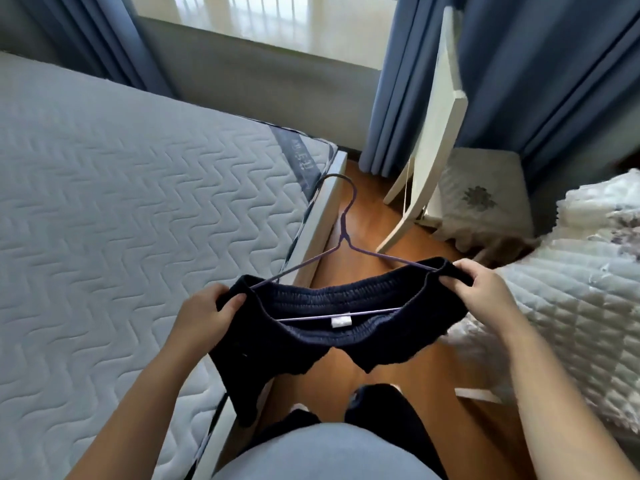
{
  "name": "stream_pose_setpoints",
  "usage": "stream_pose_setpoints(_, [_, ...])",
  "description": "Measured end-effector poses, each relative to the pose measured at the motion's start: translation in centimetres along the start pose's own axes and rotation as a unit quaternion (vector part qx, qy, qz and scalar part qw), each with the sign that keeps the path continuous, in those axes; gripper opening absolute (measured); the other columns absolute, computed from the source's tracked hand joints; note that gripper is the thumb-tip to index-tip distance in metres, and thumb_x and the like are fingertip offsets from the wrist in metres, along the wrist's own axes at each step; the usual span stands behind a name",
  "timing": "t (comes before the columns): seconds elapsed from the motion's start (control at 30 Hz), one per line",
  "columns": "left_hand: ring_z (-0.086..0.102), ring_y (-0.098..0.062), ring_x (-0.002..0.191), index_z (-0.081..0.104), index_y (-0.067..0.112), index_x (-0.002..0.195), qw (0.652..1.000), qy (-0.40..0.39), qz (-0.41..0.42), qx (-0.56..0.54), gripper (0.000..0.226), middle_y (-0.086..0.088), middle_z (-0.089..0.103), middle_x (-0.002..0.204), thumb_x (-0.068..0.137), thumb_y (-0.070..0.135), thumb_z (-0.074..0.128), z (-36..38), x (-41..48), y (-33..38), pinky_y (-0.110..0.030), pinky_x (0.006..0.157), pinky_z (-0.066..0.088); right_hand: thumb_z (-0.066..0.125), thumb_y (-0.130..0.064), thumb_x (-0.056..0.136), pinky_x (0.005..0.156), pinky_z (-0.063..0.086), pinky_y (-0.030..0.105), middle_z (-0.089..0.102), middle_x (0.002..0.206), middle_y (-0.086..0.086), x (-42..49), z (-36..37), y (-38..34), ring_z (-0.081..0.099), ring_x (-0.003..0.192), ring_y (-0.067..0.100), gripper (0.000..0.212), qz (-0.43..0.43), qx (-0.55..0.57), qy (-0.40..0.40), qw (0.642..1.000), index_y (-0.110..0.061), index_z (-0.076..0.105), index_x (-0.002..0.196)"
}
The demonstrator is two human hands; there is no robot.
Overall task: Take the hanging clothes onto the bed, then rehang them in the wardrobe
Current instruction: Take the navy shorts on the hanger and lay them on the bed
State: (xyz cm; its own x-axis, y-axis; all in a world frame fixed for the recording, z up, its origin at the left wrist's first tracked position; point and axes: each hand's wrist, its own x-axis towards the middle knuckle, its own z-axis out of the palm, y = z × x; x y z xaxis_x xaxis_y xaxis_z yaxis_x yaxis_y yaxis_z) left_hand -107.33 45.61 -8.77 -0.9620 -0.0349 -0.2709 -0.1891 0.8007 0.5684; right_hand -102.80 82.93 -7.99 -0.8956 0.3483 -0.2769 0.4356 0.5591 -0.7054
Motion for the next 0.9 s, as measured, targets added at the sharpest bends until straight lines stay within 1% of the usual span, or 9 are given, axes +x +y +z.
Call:
stream_pose_setpoints(0.1, [0.051, -0.024, 0.079, 0.054, 0.016, 0.076, 1.0, 0.004, -0.02, 0.001, 0.016, -0.005, 0.056, 0.079, 0.088, 0.025, 0.056, 1.4, 3.3, 2.2, -0.03, 0.065, 0.029, 0.061, -0.014, 0.084, 0.066, 0.043, 0.034, 0.063, 0.078, 0.002, 6.5, -1.1, -1.8, 0.056, 0.079, 0.023, 0.01, -0.033, -0.025, -0.03, 0.999, -0.021, 0.059, 0.077])
stream_pose_setpoints(0.23, [0.051, -0.027, 0.08, 0.057, 0.011, 0.079, 0.993, 0.054, -0.103, -0.022, 0.019, -0.01, 0.059, 0.082, 0.089, 0.027, 0.055, 3.7, 7.4, 5.1, -0.031, 0.067, 0.031, 0.061, -0.015, 0.085, 0.075, 0.038, 0.03, 0.06, 0.088, 0.003, 17.5, -2.0, -5.0, 0.052, 0.087, 0.021, 0.007, -0.121, -0.098, -0.073, 0.985, -0.015, 0.061, 0.092])
stream_pose_setpoints(0.3, [0.05, -0.025, 0.08, 0.06, 0.007, 0.086, 0.983, 0.091, -0.156, -0.043, 0.022, -0.012, 0.06, 0.087, 0.089, 0.027, 0.055, 4.5, 8.8, 6.9, -0.031, 0.068, 0.032, 0.06, -0.019, 0.086, 0.081, 0.041, 0.032, 0.059, 0.094, 0.001, 22.5, -2.6, -6.7, 0.052, 0.091, 0.02, 0.016, -0.156, -0.14, -0.103, 0.972, -0.014, 0.062, 0.101])
stream_pose_setpoints(0.4, [0.052, -0.027, 0.08, 0.061, 0.007, 0.088, 0.962, 0.138, -0.218, -0.084, 0.021, -0.013, 0.062, 0.087, 0.088, 0.027, 0.056, 6.0, 10.3, 10.0, -0.032, 0.066, 0.033, 0.059, -0.022, 0.086, 0.082, 0.047, 0.038, 0.061, 0.094, 0.001, 29.1, -3.7, -9.3, 0.057, 0.094, 0.026, 0.017, -0.193, -0.183, -0.159, 0.951, -0.016, 0.061, 0.102])
stream_pose_setpoints(0.5, [0.054, -0.028, 0.08, 0.061, 0.012, 0.085, 0.945, 0.159, -0.255, -0.13, 0.016, -0.01, 0.063, 0.082, 0.088, 0.027, 0.056, 7.4, 12.1, 13.1, -0.032, 0.064, 0.034, 0.057, -0.02, 0.088, 0.075, 0.039, 0.031, 0.059, 0.093, 0.003, 35.1, -3.8, -12.5, 0.052, 0.089, 0.023, 0.017, -0.251, -0.241, -0.195, 0.917, -0.011, 0.061, 0.102])
stream_pose_setpoints(0.57, [0.054, -0.025, 0.08, 0.06, 0.015, 0.083, 0.936, 0.164, -0.276, -0.144, 0.014, -0.008, 0.062, 0.081, 0.088, 0.028, 0.056, 8.1, 13.6, 14.3, -0.032, 0.063, 0.034, 0.057, -0.019, 0.088, 0.076, 0.038, 0.031, 0.059, 0.095, 0.004, 38.3, -2.9, -14.7, 0.049, 0.087, 0.021, 0.018, -0.274, -0.255, -0.212, 0.903, -0.01, 0.06, 0.103])
stream_pose_setpoints(0.63, [0.055, -0.024, 0.08, 0.06, 0.016, 0.083, 0.929, 0.167, -0.296, -0.148, 0.015, -0.007, 0.062, 0.081, 0.087, 0.029, 0.057, 8.4, 15.4, 14.8, -0.031, 0.062, 0.035, 0.056, -0.019, 0.088, 0.075, 0.038, 0.031, 0.058, 0.093, 0.003, 41.4, -1.5, -16.6, 0.05, 0.087, 0.02, 0.017, -0.284, -0.261, -0.239, 0.891, -0.01, 0.06, 0.103])
stream_pose_setpoints(0.77, [0.059, -0.027, 0.079, 0.063, 0.014, 0.085, 0.91, 0.169, -0.333, -0.177, 0.019, -0.005, 0.064, 0.079, 0.086, 0.033, 0.058, 8.6, 20.1, 14.6, -0.035, 0.065, 0.046, 0.057, -0.019, 0.088, 0.072, 0.035, 0.028, 0.057, 0.09, 0.001, 47.8, 1.3, -19.0, 0.051, 0.085, 0.02, 0.009, -0.274, -0.285, -0.297, 0.869, -0.015, 0.058, 0.096])
stream_pose_setpoints(0.9, [0.057, -0.024, 0.086, 0.064, 0.015, 0.092, 0.91, 0.153, -0.332, -0.194, 0.019, -0.002, 0.063, 0.084, 0.085, 0.033, 0.059, 8.2, 27.1, 13.8, -0.031, 0.071, 0.041, 0.056, -0.017, 0.089, 0.068, 0.036, 0.028, 0.058, 0.087, 0.005, 53.6, 4.1, -20.9, 0.052, 0.083, 0.022, 0.003, -0.247, -0.302, -0.318, 0.864, -0.017, 0.054, 0.09])
